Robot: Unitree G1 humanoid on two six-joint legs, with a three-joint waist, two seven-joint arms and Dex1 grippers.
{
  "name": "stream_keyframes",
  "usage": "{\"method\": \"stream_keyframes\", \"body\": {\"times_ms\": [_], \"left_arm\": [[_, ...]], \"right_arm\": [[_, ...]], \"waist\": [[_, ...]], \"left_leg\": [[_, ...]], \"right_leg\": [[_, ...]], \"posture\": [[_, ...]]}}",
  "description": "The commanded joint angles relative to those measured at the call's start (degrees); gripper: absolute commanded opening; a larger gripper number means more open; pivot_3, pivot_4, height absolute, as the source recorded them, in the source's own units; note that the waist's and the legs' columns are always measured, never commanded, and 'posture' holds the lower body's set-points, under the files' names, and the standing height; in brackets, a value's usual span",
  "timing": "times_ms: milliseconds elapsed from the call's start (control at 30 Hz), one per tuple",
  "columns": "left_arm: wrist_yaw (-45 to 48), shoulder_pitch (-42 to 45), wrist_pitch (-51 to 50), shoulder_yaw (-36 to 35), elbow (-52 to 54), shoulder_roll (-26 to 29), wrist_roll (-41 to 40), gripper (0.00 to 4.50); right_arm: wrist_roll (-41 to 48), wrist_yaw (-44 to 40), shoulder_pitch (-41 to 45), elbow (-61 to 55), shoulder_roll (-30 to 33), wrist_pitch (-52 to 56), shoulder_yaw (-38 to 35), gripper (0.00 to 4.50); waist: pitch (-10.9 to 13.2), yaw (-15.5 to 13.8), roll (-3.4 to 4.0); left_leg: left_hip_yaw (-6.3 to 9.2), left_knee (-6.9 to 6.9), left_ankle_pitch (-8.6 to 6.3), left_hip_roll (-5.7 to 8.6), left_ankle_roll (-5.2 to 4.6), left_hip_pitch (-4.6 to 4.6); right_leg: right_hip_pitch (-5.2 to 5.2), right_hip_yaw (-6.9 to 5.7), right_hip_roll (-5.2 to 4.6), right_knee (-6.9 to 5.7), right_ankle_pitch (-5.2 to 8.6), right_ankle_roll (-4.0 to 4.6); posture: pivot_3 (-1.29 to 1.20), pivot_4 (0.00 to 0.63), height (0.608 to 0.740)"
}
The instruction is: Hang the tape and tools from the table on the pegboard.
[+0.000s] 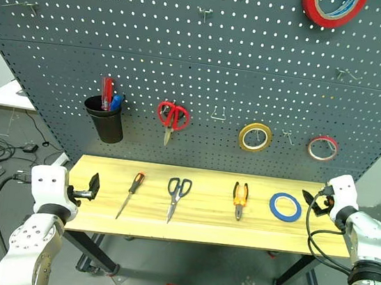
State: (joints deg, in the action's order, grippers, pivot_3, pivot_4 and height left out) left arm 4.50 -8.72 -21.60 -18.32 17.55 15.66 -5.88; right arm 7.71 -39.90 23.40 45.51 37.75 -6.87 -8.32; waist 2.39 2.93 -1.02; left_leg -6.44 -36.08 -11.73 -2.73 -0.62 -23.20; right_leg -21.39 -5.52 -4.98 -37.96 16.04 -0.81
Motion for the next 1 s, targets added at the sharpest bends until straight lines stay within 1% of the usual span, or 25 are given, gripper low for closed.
{"method": "stream_keyframes", "body": {"times_ms": [33, 233, 400, 500, 1000], "left_arm": [[0.25, 0.03, 1.01, -0.78, 1.15, 0.43, -0.10, 4.46], [0.34, 0.67, 0.64, -0.53, 1.13, -0.03, -0.73, 4.46], [-2.00, 2.02, 1.43, -3.84, 0.91, -1.65, -2.75, 4.46], [-2.89, 2.30, 1.33, -4.61, 1.14, -2.20, -2.93, 4.46], [-2.86, 2.13, 0.78, -2.60, 2.59, -2.77, -2.54, 4.46]], "right_arm": [[0.28, -0.24, 0.73, -1.71, 0.68, -0.19, -0.89, 4.50], [0.07, -0.24, 0.58, -1.97, 0.70, -0.10, -0.71, 4.50], [-0.51, -0.09, 0.13, -2.55, 0.76, 0.23, -0.16, 4.50], [-0.61, -0.24, -0.13, -2.94, 0.75, 0.30, -0.05, 4.50], [-1.37, -1.02, -2.31, -5.19, 0.90, 0.07, 0.52, 4.50]], "waist": [[0.00, -0.01, 0.00], [0.00, -0.03, 0.00], [0.00, -0.04, 0.00], [0.00, -0.06, 0.00], [0.00, -0.05, -0.01]], "left_leg": [[0.00, 0.00, 0.00, 0.00, 0.00, 0.00], [0.00, 0.00, -0.03, 0.00, 0.05, 0.00], [0.00, 0.00, -0.03, -0.01, 0.06, 0.00], [0.01, 0.00, -0.03, -0.01, 0.05, 0.00], [0.00, 0.00, -0.07, 0.00, 0.11, 0.00]], "right_leg": [[0.00, 0.00, 0.00, 0.00, 0.00, 0.00], [0.00, -0.01, 0.00, 0.00, 0.00, 0.00], [0.00, -0.01, 0.00, 0.00, 0.00, 0.00], [0.00, -0.02, 0.00, 0.00, 0.00, 0.00], [0.00, -0.01, -0.01, 0.01, 0.01, -0.01]], "posture": [[-0.03, 0.000, 0.740], [-0.03, 0.000, 0.740], [-0.03, 0.000, 0.740], [-0.03, 0.000, 0.740], [-0.05, 0.000, 0.740]]}}
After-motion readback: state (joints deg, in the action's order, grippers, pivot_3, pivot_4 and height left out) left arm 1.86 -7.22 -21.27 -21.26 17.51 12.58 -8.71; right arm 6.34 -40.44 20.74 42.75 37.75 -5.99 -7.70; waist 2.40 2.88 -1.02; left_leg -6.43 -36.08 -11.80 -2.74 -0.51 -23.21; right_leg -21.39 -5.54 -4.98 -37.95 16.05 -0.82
